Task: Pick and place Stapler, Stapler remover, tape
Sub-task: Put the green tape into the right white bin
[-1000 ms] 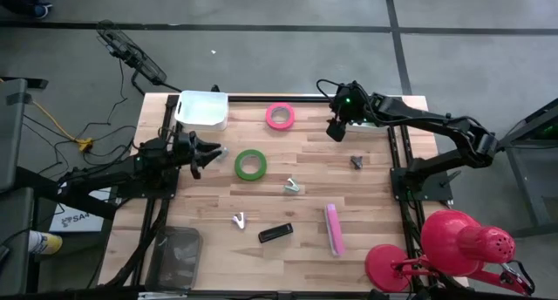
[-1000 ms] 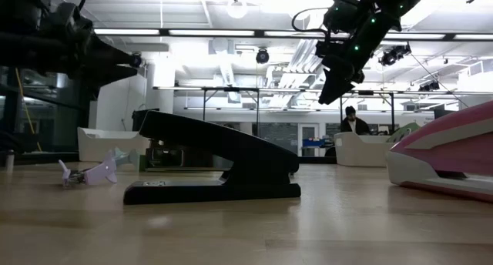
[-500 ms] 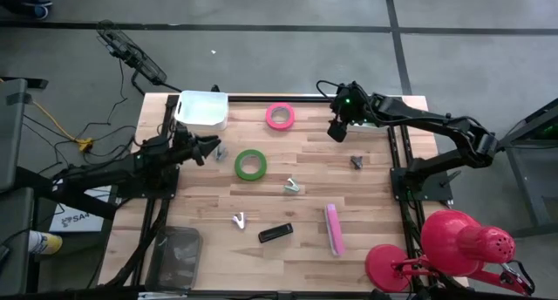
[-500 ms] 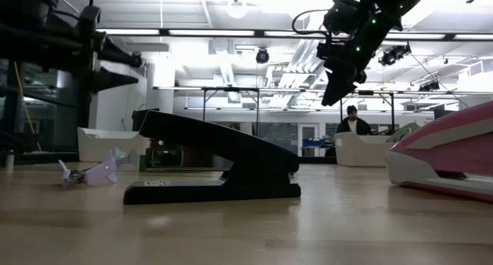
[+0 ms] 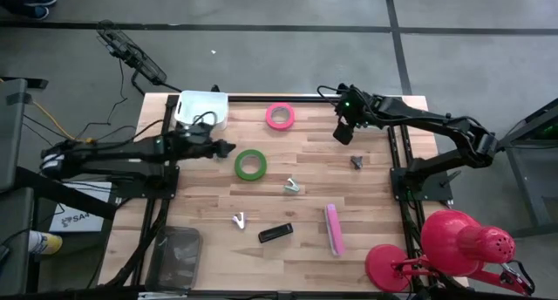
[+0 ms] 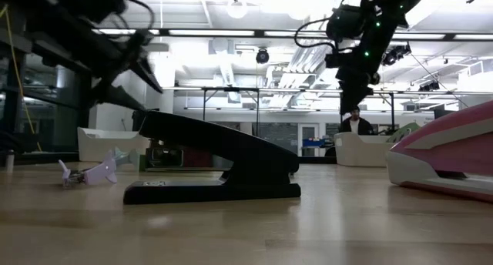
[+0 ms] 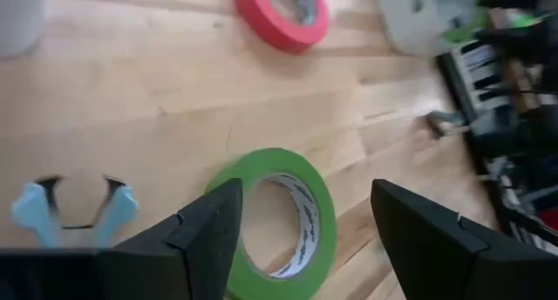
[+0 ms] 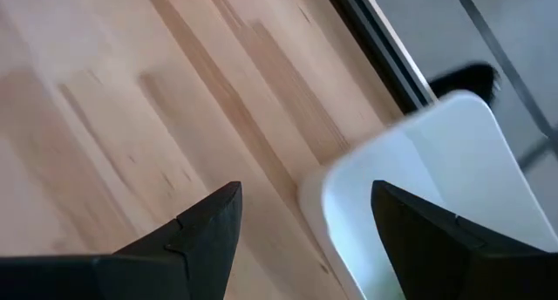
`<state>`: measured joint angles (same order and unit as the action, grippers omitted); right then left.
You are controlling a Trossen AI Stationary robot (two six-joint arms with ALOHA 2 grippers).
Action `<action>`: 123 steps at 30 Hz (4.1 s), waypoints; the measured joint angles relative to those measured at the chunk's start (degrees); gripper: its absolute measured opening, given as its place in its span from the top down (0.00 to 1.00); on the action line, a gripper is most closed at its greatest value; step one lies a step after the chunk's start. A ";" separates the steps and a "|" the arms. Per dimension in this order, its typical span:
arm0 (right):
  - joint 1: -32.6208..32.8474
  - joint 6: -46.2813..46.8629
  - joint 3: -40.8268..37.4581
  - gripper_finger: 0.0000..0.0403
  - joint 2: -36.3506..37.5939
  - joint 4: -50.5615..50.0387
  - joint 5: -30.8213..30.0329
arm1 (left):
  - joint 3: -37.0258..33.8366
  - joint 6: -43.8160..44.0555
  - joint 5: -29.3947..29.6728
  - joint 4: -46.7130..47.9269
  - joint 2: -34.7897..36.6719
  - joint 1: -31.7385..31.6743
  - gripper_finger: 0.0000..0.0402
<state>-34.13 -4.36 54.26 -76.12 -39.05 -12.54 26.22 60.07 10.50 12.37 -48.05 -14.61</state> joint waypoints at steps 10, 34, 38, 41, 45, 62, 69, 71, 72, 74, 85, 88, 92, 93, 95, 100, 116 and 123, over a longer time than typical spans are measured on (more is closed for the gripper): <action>0.00 -1.97 0.00 0.39 0.00 -2.99 -5.57 | 22.49 3.85 -3.79 26.23 -25.13 0.00 0.42; 0.00 -5.14 0.00 0.39 0.00 -3.77 -3.18 | 29.37 8.75 -16.35 31.98 -45.50 -1.55 0.42; 0.00 -5.14 0.00 0.39 0.00 -3.78 -3.13 | 29.37 9.31 -16.44 30.81 -47.51 -1.53 0.42; 0.00 -5.14 0.00 0.39 0.00 -3.74 -2.99 | 29.37 10.65 -17.28 31.18 -47.97 -1.55 0.42; 0.00 -5.27 0.00 0.39 0.00 -3.64 -3.20 | 29.37 11.81 -17.47 31.57 -47.89 -1.55 0.44; 0.00 -6.21 0.00 0.39 0.00 -3.76 -3.50 | 29.26 15.68 -18.68 31.58 -47.83 -1.55 0.80; 0.00 -6.44 0.00 0.39 0.00 -3.81 -1.17 | 30.43 14.71 -17.09 30.70 -47.89 -1.53 0.80; 0.00 -6.64 0.00 0.39 0.00 -3.79 0.73 | 31.73 13.58 -15.92 30.65 -47.89 -1.55 0.80; 0.00 -6.70 0.00 0.39 0.00 -3.74 1.71 | 32.49 13.03 -14.80 30.65 -47.89 -1.55 0.80; 0.00 -7.45 0.00 0.39 0.00 -3.54 3.81 | 34.39 11.34 -12.84 30.59 -47.89 -1.57 0.80; 0.00 -8.35 -0.01 0.39 0.00 0.55 18.92 | 45.41 -4.12 -1.51 29.65 -47.89 -3.13 0.80; 0.00 -9.86 -0.02 0.39 0.00 2.57 24.72 | 47.60 -11.22 2.47 26.30 -47.89 -3.52 0.80; 0.00 -12.58 -0.02 0.39 0.00 5.83 32.98 | 49.96 -21.96 4.50 19.37 -47.89 -4.13 0.80; 0.02 -12.74 0.00 0.39 0.00 6.85 34.25 | 50.37 -23.71 4.66 17.81 -47.89 -4.22 0.80; 0.02 -12.77 -0.02 0.39 0.00 8.97 36.03 | 50.62 -27.05 4.63 13.88 -47.88 -5.00 0.80; 0.00 -12.44 -0.02 0.39 0.00 14.43 37.84 | 50.66 -33.51 1.28 4.71 -47.88 -7.10 0.80; 0.05 -5.11 -0.02 0.39 0.00 34.13 43.37 | 50.66 -46.97 -5.14 -4.63 -47.87 -9.01 0.80; 0.04 -4.50 -0.02 0.39 0.00 36.53 47.02 | 50.66 -50.54 -5.26 -8.95 -47.85 -9.03 0.80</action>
<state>-34.09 -8.86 54.24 -76.12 -2.51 34.47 76.88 9.53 5.24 3.42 -95.90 -23.64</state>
